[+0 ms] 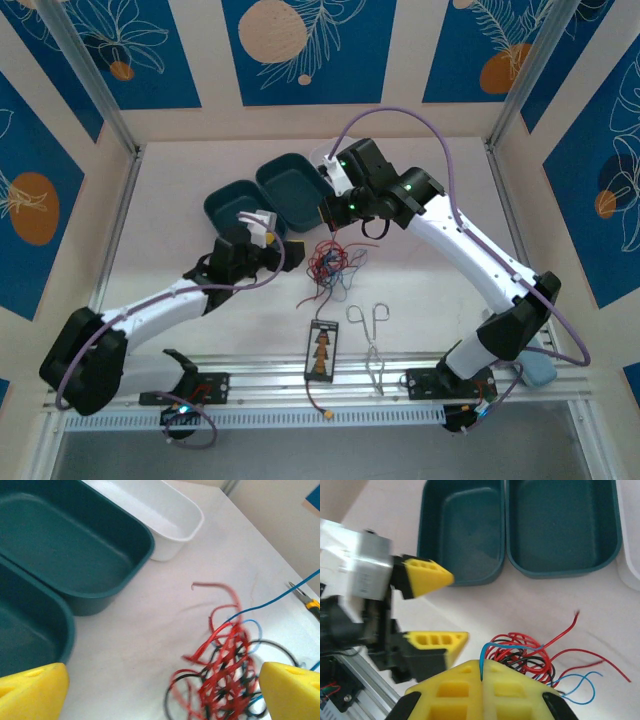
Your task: Untangle the cables
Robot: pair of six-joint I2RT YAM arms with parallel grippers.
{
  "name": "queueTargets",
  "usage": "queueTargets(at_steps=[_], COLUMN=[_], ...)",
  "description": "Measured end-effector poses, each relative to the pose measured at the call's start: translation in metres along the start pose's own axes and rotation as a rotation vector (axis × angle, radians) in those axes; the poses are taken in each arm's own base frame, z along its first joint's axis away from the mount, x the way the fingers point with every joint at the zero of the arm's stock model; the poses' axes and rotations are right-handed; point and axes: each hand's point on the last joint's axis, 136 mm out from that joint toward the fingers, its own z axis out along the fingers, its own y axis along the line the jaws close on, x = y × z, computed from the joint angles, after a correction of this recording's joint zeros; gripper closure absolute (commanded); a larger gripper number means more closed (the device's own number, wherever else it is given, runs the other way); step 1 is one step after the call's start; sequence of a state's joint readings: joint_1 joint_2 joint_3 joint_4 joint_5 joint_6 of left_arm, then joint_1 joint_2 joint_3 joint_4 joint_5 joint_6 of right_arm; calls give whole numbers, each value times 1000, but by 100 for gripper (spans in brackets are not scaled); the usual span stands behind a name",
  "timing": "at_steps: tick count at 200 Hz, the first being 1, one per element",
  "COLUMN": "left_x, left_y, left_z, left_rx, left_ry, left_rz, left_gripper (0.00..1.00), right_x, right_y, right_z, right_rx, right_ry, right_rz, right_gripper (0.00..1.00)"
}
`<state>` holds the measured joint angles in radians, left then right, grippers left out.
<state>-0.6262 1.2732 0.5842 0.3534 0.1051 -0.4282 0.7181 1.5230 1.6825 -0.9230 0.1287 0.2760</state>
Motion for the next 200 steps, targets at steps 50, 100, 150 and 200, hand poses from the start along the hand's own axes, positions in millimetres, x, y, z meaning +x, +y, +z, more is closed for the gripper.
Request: queueTargets(at_steps=[50, 100, 150, 200], left_x=[26, 37, 44, 48], left_y=[-29, -36, -31, -28], left_z=[32, 47, 55, 59], left_rx=[75, 84, 72, 69], left_ry=[83, 101, 104, 100], left_rz=[35, 39, 27, 1], left_gripper=[10, 27, 42, 54], right_x=[0, -1, -23, -52], right_y=[-4, -9, -10, -6], right_z=[6, 3, -35, -88], right_rx=[-16, -3, 22, 37], right_ry=[-11, -21, -121, -263], right_rz=[37, 51, 48, 29], right_gripper=[100, 100, 100, 100])
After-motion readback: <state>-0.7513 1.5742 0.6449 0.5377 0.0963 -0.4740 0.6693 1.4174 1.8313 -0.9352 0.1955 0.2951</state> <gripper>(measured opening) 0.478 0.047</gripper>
